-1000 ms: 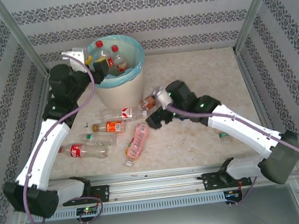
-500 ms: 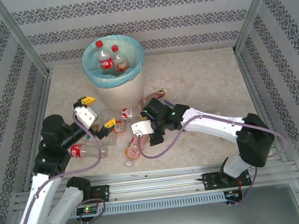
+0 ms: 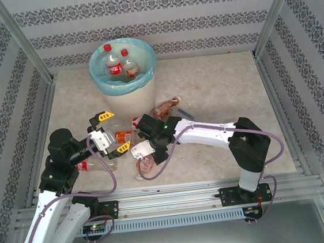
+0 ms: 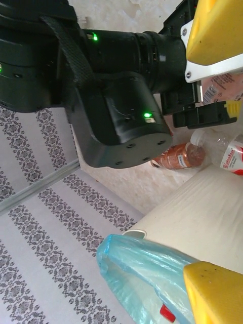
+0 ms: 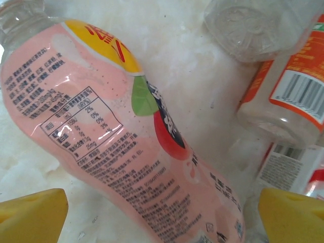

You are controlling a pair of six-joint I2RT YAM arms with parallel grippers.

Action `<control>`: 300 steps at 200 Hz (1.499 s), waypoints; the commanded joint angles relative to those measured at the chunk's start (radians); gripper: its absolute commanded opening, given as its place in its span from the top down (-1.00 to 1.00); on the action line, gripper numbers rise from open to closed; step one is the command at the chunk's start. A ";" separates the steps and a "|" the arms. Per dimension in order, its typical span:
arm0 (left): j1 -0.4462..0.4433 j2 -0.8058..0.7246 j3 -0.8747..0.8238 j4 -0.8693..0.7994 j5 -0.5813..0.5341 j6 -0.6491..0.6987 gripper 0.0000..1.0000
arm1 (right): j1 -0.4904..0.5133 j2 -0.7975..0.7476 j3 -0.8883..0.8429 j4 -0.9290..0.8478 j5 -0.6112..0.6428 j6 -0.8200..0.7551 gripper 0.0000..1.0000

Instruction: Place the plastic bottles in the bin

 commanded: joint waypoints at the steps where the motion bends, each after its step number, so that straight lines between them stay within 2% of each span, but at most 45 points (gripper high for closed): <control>1: 0.004 -0.022 -0.010 -0.001 0.027 0.043 -1.00 | 0.008 0.051 0.033 -0.056 -0.009 -0.017 -0.91; 58: 0.004 -0.023 -0.025 0.019 0.023 0.036 -1.00 | 0.006 0.160 0.068 -0.050 0.015 -0.027 -0.96; 102: 0.004 -0.024 -0.025 0.016 0.011 0.034 -1.00 | -0.016 0.203 0.092 -0.084 -0.035 -0.010 -0.90; 145: 0.004 -0.029 -0.024 0.039 -0.024 0.015 -1.00 | -0.029 0.196 0.082 -0.124 -0.049 -0.002 -0.71; 186: 0.005 -0.040 -0.030 0.148 -0.091 -0.060 -1.00 | -0.031 0.139 0.028 -0.115 -0.048 0.039 -0.60; 236: 0.004 0.059 0.075 0.273 -0.108 -0.191 -1.00 | -0.031 0.038 -0.060 -0.101 -0.044 0.135 -0.17; 249: 0.004 0.103 0.104 0.329 -0.170 -0.257 -1.00 | -0.031 -0.002 -0.099 -0.083 -0.043 0.163 -0.10; 262: 0.004 0.140 0.141 0.358 -0.294 -0.352 -1.00 | -0.031 -0.043 -0.138 -0.071 -0.051 0.195 -0.08; 283: 0.004 0.180 0.227 0.263 -0.523 -0.447 -1.00 | -0.032 -0.104 -0.201 -0.053 -0.057 0.243 -0.04; 300: 0.005 0.201 0.291 0.165 -0.630 -0.507 -1.00 | -0.038 -0.141 -0.241 -0.052 -0.064 0.284 0.00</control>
